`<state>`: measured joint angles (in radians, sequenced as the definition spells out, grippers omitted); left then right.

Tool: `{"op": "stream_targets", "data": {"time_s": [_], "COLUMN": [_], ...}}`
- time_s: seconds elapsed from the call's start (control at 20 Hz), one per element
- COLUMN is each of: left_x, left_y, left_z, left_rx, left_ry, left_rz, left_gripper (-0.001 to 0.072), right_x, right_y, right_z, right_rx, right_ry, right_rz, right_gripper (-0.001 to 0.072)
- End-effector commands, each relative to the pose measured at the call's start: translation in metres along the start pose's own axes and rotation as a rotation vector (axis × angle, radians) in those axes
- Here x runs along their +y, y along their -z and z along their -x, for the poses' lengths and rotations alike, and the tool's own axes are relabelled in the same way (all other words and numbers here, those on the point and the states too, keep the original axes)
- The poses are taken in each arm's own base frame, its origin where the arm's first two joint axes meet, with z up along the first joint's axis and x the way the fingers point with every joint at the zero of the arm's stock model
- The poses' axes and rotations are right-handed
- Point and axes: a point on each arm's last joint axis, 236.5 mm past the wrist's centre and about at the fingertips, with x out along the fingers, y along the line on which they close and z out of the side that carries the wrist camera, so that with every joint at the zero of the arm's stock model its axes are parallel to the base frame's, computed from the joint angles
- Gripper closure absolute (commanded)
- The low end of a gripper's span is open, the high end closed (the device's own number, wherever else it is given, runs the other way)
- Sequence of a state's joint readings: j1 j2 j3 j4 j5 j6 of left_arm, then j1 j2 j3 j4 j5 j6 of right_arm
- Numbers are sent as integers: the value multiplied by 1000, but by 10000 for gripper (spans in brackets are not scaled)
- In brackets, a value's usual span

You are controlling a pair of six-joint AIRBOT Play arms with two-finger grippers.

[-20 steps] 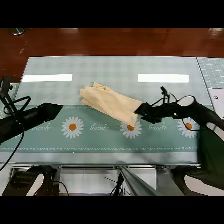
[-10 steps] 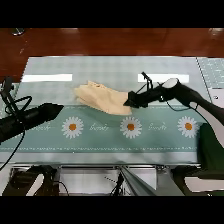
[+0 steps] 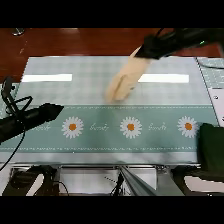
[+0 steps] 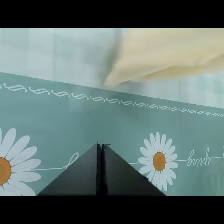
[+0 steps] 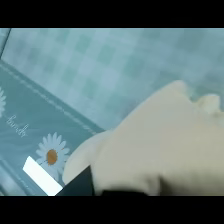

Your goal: Fold the shirts.

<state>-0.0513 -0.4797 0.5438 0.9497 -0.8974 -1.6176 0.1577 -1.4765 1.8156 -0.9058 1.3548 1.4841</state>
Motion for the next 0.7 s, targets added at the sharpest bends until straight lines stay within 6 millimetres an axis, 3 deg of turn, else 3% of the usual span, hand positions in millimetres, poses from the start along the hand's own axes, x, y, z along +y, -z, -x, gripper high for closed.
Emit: {"op": "stream_targets", "data": {"time_s": [0.0,0.15,0.35,0.65], "left_x": [0,-1,-1,-1], "left_y": [1,2,1,-7], "left_z": [0,0,0,-1], "left_rx": [5,6,3,-29], "left_ry": [0,2,2,3], "left_rz": [-1,-9,-16,-38], "left_gripper": [679,679,679,679], "right_x": [-29,-63,-107,-165], "right_y": [-22,-24,-1,88], "right_z": [76,136,214,294], "right_rx": [-86,-182,-271,-195], "right_ry": [153,249,390,646], "right_rz": [-68,-182,-354,-667], "right_gripper": [691,691,691,692]}}
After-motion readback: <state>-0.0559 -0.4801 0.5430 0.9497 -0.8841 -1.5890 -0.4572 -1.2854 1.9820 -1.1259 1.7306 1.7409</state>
